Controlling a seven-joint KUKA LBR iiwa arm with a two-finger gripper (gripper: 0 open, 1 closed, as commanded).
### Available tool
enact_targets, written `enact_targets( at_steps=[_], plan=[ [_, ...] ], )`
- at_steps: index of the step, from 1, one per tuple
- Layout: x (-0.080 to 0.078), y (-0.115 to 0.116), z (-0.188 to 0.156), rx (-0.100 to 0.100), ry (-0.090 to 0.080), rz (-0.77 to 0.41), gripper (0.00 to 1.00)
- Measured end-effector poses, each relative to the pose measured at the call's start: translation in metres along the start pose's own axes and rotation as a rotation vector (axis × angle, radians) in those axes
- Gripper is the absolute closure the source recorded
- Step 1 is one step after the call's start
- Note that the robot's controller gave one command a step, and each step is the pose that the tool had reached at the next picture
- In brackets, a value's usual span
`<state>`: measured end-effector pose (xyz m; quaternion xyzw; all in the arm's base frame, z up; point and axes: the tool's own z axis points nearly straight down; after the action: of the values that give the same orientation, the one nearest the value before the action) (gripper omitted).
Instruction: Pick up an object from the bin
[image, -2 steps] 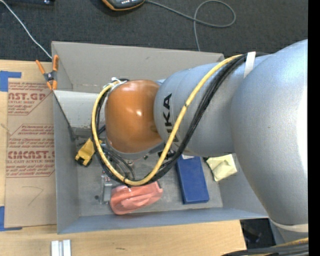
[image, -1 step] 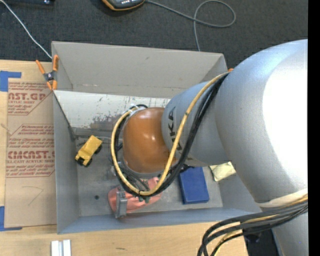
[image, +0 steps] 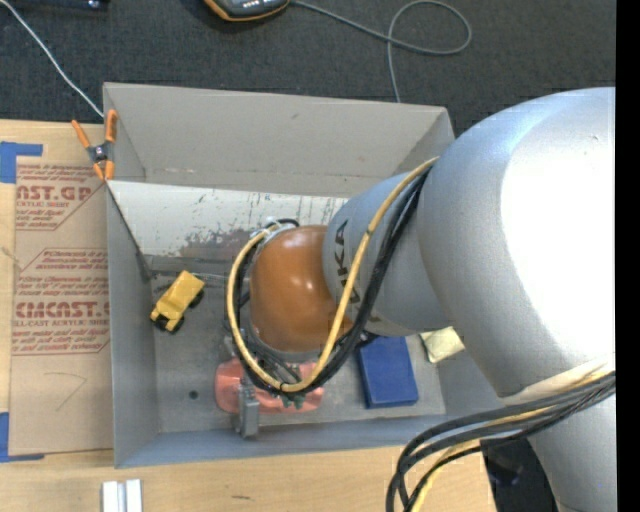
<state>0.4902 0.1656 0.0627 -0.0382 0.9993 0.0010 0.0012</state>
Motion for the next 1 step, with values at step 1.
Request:
enact_targets(
  at_steps=[1],
  plan=[
    [-0.0015,-0.0519,-0.0125,0.002,0.008,0.046,1.0]
  ],
)
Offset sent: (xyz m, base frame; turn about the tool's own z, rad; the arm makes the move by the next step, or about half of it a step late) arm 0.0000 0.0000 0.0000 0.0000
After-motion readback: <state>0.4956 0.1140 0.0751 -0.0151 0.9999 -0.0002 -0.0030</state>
